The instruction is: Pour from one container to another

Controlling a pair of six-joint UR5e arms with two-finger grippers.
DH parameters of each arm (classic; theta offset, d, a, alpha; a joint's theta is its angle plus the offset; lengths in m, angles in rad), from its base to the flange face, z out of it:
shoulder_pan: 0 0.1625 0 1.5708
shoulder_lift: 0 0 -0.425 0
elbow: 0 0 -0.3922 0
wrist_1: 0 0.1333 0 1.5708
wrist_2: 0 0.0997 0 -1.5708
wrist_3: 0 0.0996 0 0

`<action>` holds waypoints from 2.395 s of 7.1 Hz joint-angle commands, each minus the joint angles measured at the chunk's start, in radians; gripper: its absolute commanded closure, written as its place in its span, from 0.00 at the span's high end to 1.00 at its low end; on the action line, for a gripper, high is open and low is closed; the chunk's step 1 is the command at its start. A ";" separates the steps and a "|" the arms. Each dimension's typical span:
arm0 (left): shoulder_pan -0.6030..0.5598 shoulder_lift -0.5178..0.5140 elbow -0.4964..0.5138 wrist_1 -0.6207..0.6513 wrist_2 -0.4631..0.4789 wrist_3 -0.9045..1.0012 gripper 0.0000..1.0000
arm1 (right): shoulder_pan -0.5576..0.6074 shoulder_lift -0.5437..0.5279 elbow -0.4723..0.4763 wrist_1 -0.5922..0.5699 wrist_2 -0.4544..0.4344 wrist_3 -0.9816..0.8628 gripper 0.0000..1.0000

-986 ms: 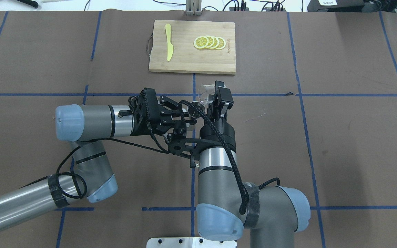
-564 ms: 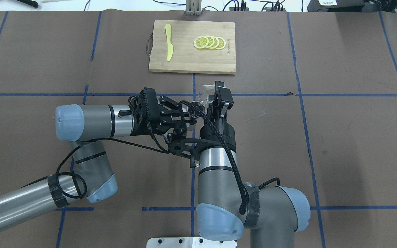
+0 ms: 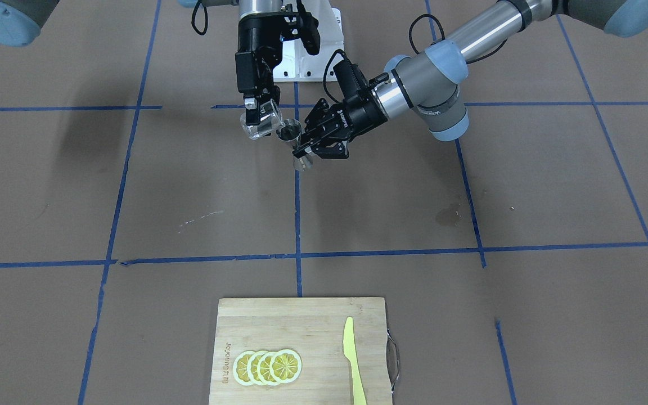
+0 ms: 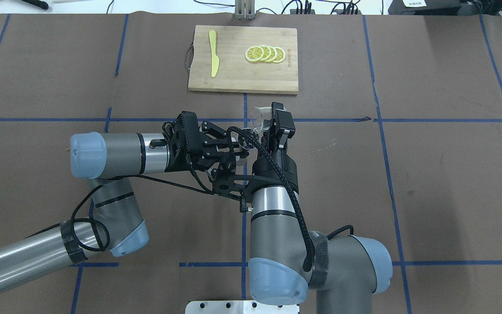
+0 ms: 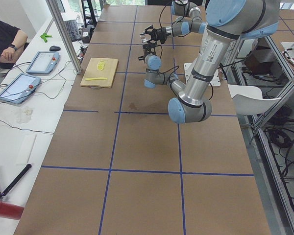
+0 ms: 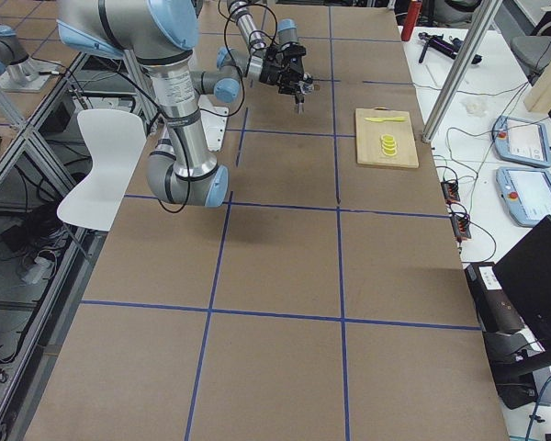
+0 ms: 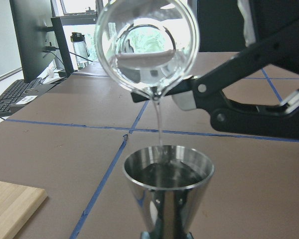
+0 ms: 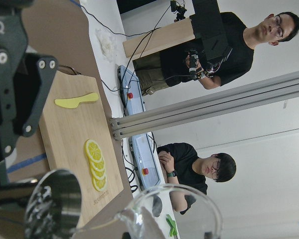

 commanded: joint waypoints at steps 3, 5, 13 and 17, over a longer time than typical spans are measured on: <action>0.000 0.000 0.000 0.000 0.001 0.000 0.00 | 0.000 0.000 0.037 0.011 0.013 0.074 0.00; 0.000 0.000 0.000 0.000 0.001 0.000 0.00 | 0.006 -0.011 0.073 0.070 0.067 0.103 0.00; -0.005 0.003 -0.002 -0.002 0.001 -0.011 0.00 | 0.060 -0.094 0.108 0.120 0.154 0.330 0.00; -0.012 0.009 -0.002 0.000 0.001 -0.071 0.00 | 0.123 -0.180 0.108 0.123 0.166 0.460 0.00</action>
